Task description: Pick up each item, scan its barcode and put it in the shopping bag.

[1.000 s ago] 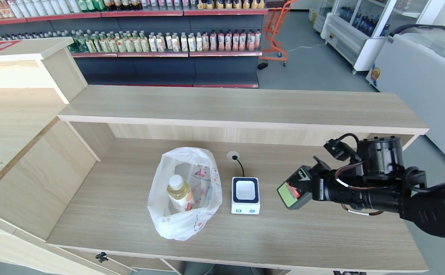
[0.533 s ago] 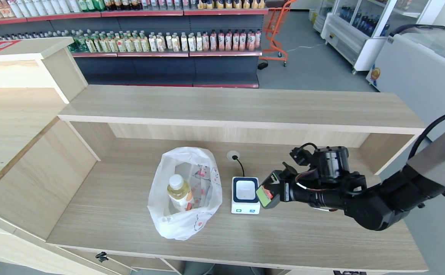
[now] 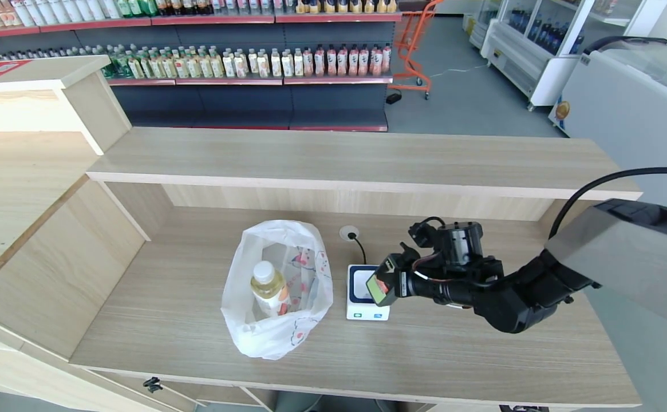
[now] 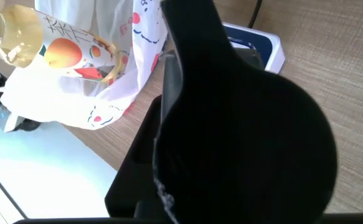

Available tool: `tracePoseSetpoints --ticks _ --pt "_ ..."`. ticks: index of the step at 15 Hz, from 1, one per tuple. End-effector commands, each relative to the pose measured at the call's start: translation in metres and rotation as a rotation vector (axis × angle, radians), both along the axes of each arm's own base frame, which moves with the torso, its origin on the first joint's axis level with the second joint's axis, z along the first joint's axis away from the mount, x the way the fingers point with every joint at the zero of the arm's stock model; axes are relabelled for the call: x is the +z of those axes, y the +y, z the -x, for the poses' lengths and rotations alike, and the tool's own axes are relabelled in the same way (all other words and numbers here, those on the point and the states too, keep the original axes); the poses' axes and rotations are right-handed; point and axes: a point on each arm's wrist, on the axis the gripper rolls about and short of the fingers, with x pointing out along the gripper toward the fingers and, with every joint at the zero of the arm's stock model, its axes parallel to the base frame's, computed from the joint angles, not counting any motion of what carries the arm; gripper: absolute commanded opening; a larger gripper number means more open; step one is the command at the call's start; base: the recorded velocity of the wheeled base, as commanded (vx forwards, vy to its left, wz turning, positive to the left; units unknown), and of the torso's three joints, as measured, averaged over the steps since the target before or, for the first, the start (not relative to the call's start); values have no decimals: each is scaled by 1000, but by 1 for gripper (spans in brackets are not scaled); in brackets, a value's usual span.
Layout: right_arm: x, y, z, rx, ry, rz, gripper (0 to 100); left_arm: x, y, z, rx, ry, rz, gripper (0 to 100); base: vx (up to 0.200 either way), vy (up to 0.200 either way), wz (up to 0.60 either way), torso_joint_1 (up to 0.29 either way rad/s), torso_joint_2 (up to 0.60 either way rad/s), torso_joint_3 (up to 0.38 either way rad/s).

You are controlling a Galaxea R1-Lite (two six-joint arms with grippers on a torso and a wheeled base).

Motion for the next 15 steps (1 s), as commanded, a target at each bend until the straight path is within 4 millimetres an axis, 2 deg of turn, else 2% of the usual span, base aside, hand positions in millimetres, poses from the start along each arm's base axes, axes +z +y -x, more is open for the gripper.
tracePoseSetpoints --ticks 1,11,13,15 --pt "-10 7 -9 5 4 2 0 0 0 0 0 0 0 100 0 0 0 0 0 0" --pt "-32 17 -28 22 -14 24 0 0 0 0 0 0 0 100 0 0 0 0 0 0" --pt "-31 18 -30 23 -19 21 0 0 0 0 0 0 0 100 0 0 0 0 0 0" --pt "-17 17 -29 18 -44 2 0 0 0 0 0 0 0 100 0 0 0 0 0 0"
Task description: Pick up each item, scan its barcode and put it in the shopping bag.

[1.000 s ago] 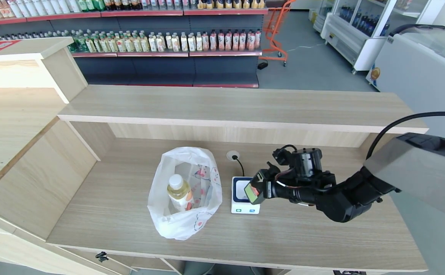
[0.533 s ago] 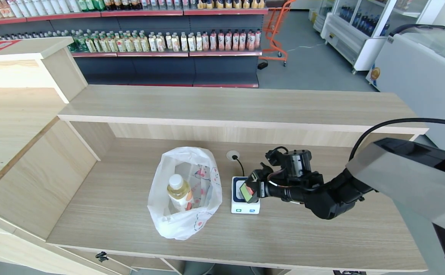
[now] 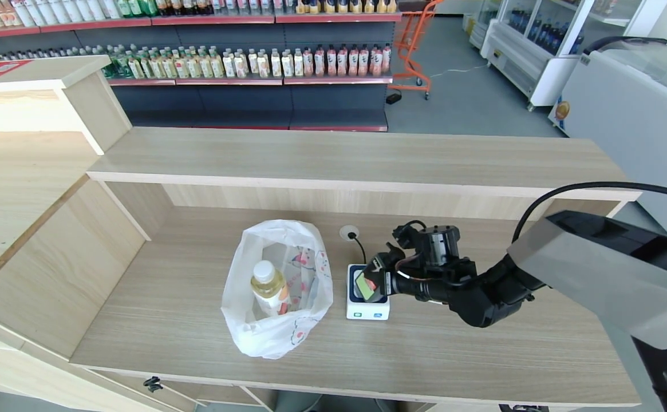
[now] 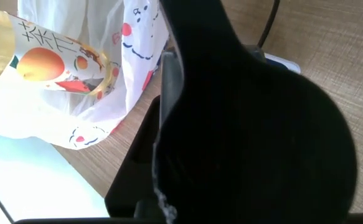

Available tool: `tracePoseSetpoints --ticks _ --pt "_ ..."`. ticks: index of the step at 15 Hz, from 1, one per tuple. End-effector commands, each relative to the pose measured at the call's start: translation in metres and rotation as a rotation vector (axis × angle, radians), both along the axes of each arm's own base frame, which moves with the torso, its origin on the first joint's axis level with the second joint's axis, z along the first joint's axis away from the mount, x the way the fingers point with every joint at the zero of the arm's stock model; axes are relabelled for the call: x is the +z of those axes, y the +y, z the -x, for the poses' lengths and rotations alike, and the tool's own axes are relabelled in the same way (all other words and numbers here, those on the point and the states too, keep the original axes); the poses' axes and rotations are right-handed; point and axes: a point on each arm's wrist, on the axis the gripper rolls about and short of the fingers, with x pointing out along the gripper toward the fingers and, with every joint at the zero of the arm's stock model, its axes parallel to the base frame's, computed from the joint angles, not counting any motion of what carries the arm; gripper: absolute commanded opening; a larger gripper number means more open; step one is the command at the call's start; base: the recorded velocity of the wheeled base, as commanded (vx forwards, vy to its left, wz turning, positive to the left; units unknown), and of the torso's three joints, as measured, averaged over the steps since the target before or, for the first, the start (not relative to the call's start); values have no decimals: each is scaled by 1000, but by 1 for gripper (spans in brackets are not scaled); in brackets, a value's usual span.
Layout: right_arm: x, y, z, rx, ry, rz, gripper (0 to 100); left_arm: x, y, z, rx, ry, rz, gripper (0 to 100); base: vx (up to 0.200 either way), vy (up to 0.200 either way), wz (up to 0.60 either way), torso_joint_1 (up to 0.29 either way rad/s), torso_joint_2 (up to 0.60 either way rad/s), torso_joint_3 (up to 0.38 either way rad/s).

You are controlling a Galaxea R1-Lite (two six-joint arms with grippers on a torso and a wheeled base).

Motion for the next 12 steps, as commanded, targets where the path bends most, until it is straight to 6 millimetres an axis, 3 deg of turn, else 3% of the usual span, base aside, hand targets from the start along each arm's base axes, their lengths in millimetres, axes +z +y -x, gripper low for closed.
tracePoseSetpoints --ticks 1,2,3,7,10,12 --pt "34 -1 5 -22 -29 -72 0 0 0 0 0 -1 0 100 0 0 0 0 0 0" --pt "44 0 8 -28 -30 -101 0 0 0 0 0 -1 0 100 0 0 0 0 0 0" --pt "80 -5 24 -36 -55 -164 0 0 0 0 0 -1 0 100 0 0 0 0 0 0" --pt "145 -56 82 -73 -136 -163 0 0 0 0 0 -1 0 100 0 0 0 0 0 0" --pt "156 -82 115 -104 -113 -152 0 0 0 0 0 -1 0 100 0 0 0 0 0 0" --pt "153 -95 119 -141 -104 -144 0 0 0 0 0 -1 5 100 0 200 0 -2 2 -2"
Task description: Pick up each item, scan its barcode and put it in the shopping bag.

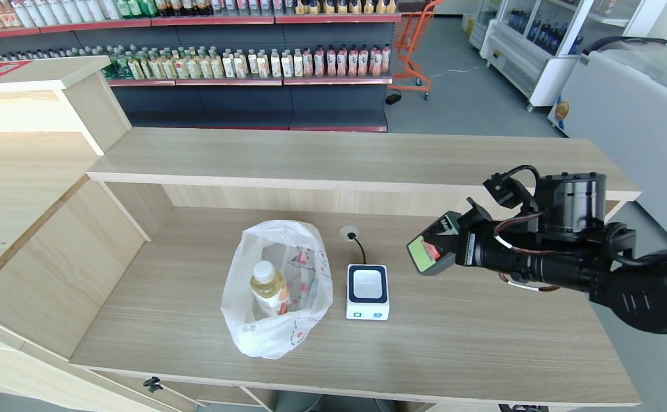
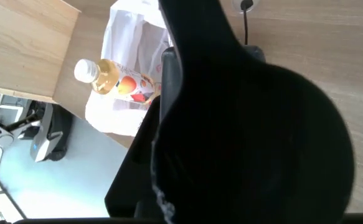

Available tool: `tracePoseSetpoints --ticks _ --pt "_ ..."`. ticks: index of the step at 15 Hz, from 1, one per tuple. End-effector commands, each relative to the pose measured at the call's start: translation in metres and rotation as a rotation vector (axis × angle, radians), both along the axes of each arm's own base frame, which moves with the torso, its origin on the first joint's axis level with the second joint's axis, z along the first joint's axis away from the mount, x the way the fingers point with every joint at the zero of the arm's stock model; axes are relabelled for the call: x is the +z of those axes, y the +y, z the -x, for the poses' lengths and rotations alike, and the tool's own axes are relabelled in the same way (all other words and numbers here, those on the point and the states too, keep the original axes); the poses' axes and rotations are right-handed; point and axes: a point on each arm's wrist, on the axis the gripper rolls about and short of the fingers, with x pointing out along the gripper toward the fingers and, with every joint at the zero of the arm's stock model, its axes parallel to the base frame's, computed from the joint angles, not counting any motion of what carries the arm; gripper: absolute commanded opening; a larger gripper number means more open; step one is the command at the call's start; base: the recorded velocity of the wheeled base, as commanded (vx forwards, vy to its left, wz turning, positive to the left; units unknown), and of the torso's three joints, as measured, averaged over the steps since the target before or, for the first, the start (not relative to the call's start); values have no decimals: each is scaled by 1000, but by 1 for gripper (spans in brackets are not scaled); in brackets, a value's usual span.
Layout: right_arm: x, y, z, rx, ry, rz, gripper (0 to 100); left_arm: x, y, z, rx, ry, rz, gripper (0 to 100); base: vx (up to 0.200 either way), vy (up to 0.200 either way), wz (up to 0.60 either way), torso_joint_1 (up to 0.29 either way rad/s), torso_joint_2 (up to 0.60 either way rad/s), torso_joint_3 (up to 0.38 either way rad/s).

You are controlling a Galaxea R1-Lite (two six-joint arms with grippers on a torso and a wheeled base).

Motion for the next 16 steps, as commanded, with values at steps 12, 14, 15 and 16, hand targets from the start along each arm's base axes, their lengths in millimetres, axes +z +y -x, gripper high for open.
tracePoseSetpoints --ticks 12,14,15,16 --pt "-2 -25 -17 -58 -53 83 0 0 0 0 0 -1 -3 100 0 200 0 2 1 3" --pt "-12 -21 -31 -35 -68 137 0 0 0 0 0 -1 -2 100 0 0 0 0 0 0" --pt "-14 -19 -38 -26 -86 167 0 0 0 0 0 -1 -2 100 0 0 0 0 0 0" --pt "-19 -16 -44 -22 -89 187 0 0 0 0 0 -1 -2 100 0 0 0 0 0 0"
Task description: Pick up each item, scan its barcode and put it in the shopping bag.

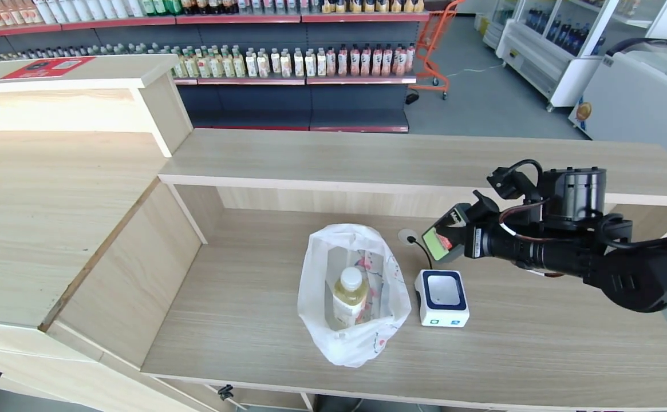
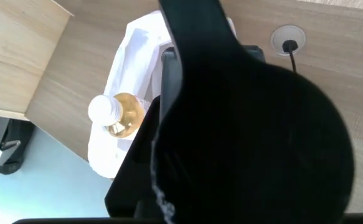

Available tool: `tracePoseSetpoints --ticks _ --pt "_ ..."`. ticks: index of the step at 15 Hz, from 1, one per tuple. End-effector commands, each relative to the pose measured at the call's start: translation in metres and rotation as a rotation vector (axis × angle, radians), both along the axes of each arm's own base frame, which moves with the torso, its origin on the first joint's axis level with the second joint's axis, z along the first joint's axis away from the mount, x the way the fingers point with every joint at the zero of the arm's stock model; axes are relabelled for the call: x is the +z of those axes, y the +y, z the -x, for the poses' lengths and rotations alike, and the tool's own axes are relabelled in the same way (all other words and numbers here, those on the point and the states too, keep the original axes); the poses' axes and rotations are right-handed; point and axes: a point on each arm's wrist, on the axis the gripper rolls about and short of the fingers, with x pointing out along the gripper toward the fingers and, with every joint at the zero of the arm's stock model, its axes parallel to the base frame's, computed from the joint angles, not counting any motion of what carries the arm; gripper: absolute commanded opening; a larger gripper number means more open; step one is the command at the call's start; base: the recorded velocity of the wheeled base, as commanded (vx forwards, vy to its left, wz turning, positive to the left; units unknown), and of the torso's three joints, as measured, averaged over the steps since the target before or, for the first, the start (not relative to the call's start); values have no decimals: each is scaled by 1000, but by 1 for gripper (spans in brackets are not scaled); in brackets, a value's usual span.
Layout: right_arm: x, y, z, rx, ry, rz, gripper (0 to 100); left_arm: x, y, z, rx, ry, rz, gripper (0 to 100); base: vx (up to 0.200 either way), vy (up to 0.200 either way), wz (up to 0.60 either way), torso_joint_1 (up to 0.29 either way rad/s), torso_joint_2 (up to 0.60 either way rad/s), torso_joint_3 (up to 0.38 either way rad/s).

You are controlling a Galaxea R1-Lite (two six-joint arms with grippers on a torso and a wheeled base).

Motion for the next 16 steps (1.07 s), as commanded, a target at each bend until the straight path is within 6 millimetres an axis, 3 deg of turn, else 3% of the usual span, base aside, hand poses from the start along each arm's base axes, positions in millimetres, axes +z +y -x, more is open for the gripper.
tracePoseSetpoints --ticks 1,4,7,12,15,16 --pt "-18 6 -15 11 25 38 0 0 0 0 0 0 1 100 0 0 0 0 0 0" --pt "-25 13 -16 57 1 115 0 0 0 0 0 0 1 100 0 0 0 0 0 0" --pt "-50 19 -31 114 -34 227 0 0 0 0 0 0 1 100 0 0 0 0 0 0" --pt "-97 55 -44 221 -53 287 0 0 0 0 0 1 1 100 0 0 0 0 0 0" --pt "-120 84 -62 278 -112 313 0 0 0 0 0 0 1 100 0 0 0 0 0 0" --pt "-120 84 -62 278 -112 313 0 0 0 0 0 0 1 100 0 0 0 0 0 0"
